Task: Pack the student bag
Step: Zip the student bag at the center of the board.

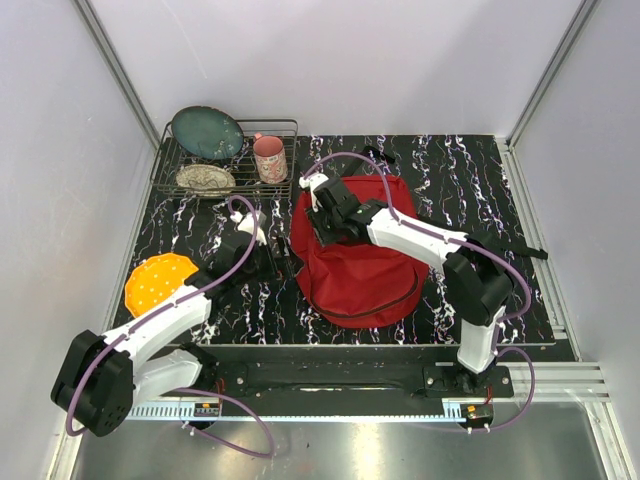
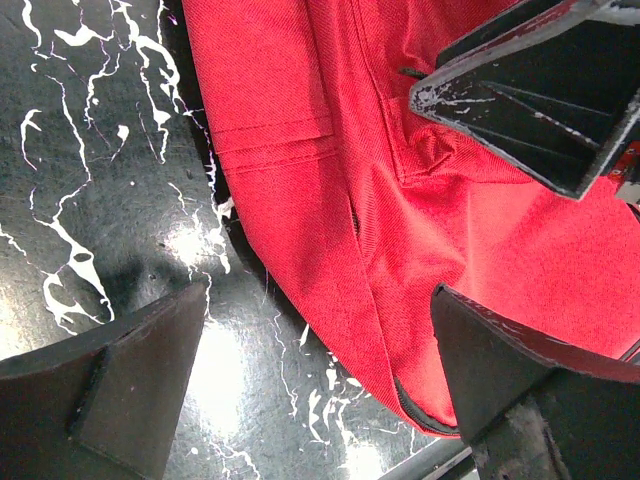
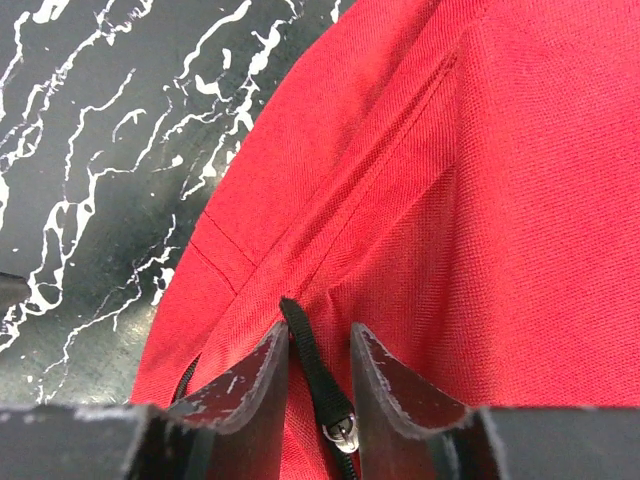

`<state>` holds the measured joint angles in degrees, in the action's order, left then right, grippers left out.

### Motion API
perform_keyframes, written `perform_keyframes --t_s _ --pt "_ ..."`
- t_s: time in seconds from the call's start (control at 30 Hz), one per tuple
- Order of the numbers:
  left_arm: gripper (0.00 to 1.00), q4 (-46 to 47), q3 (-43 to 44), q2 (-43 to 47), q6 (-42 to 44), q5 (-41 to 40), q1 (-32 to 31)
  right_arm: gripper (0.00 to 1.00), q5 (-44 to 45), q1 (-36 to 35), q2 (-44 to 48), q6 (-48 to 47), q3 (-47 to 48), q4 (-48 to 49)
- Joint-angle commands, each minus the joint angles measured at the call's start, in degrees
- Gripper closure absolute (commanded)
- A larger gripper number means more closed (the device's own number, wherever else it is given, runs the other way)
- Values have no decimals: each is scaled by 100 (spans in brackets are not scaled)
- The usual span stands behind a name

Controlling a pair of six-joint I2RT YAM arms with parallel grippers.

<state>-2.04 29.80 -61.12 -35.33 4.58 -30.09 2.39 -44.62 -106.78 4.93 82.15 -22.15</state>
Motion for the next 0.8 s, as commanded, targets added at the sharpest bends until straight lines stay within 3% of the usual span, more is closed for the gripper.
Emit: perform_keyframes --t_s 0.0,0.13,0.3,0.77 --pt "1 125 34 -5 97 -36 38 68 358 -47 -88 -10 240 150" --pt "1 160 17 -31 88 -1 29 85 332 -47 -45 26 135 299" --pt "1 187 69 -75 26 8 29 98 350 -47 218 271 -41 545" --pt "1 1293 1229 -1296 -369 930 169 99 1246 -38 1687 1783 -1807 2083"
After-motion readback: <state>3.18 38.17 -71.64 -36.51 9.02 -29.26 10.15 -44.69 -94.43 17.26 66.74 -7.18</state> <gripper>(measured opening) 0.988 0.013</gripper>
